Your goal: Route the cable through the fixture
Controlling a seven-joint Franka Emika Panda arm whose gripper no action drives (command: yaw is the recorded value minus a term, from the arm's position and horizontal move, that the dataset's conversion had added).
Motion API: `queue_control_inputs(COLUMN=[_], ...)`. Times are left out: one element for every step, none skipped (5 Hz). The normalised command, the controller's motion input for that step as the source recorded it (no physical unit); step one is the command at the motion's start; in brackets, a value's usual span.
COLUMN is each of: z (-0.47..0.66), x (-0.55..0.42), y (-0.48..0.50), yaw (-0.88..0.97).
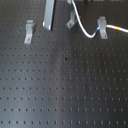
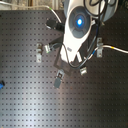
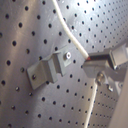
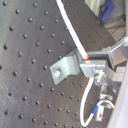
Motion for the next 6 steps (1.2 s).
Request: queue_control_inputs(z=[0.21, 0.11, 0.12, 0.15, 0.41, 0.60], x=[-0.061, -0.168, -0.287, -0.178, -0.012, 0.073], y=[-0.461, -0.473, -0.095, 0.055, 0.015, -0.180], yaw=[-0.55, -0.28, 0.22, 0.28, 0.19, -0.02])
